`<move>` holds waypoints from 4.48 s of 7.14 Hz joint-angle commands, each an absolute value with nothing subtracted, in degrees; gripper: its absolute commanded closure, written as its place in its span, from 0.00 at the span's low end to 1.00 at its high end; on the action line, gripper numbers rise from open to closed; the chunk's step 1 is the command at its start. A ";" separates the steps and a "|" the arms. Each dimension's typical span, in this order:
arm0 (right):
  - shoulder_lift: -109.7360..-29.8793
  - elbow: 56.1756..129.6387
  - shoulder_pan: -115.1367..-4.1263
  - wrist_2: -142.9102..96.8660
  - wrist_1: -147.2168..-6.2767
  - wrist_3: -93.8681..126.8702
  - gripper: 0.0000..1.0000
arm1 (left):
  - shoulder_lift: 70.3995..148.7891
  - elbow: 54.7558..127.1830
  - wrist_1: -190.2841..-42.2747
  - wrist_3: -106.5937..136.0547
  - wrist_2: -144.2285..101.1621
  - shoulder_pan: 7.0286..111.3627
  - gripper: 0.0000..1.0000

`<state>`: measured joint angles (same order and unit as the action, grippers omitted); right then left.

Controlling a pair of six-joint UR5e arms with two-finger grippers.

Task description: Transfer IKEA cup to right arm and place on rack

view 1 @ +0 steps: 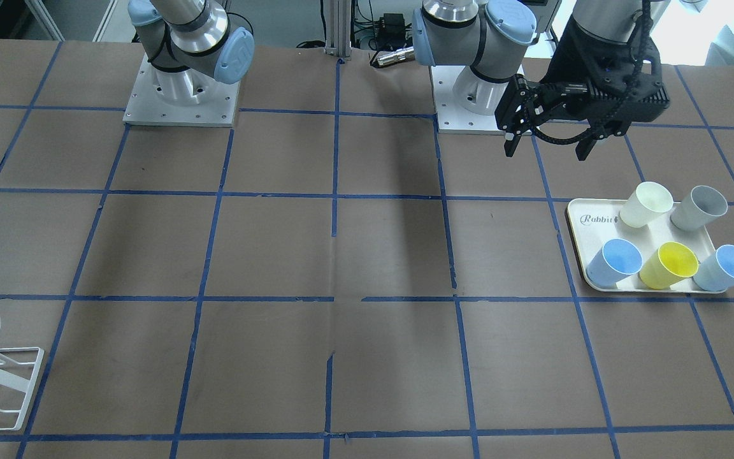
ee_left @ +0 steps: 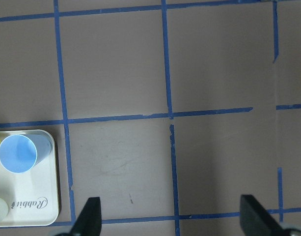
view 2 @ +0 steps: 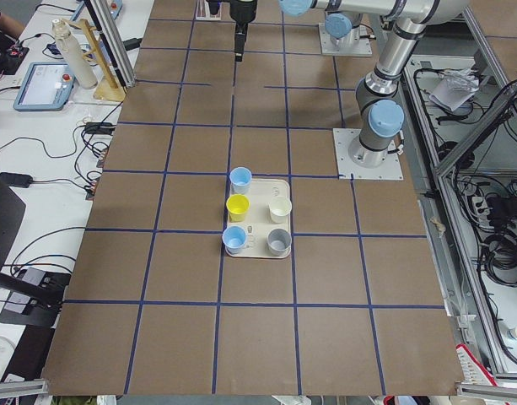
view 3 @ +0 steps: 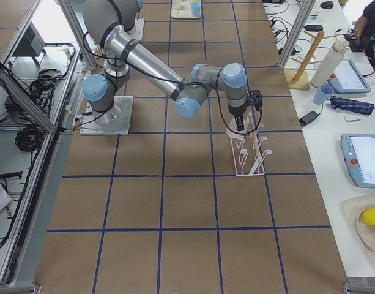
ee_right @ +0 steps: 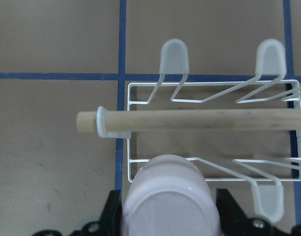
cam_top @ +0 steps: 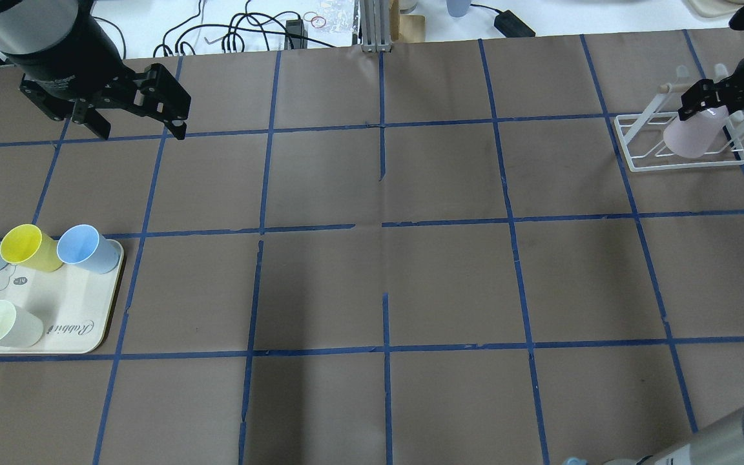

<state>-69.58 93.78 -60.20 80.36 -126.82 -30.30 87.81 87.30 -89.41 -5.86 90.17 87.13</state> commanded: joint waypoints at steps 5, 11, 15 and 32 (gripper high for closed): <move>-68.82 93.87 -60.21 80.60 -127.00 -29.71 0.45 | 88.94 87.53 -89.48 -6.06 89.21 87.54 0.00; -69.51 93.78 -60.21 82.43 -126.04 -29.62 0.00 | 89.65 88.59 -88.77 -5.89 89.12 87.89 0.00; -85.03 93.95 -60.90 82.97 -102.99 -29.10 0.00 | 90.26 88.33 -88.33 -5.19 89.65 87.63 0.00; -102.83 99.58 -87.45 87.89 -85.25 -4.92 0.00 | 89.30 87.36 -90.62 -5.45 90.17 89.91 0.00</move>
<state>-102.67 99.75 -87.56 88.11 -84.99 -4.93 89.32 87.38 -90.83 -5.48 90.10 89.90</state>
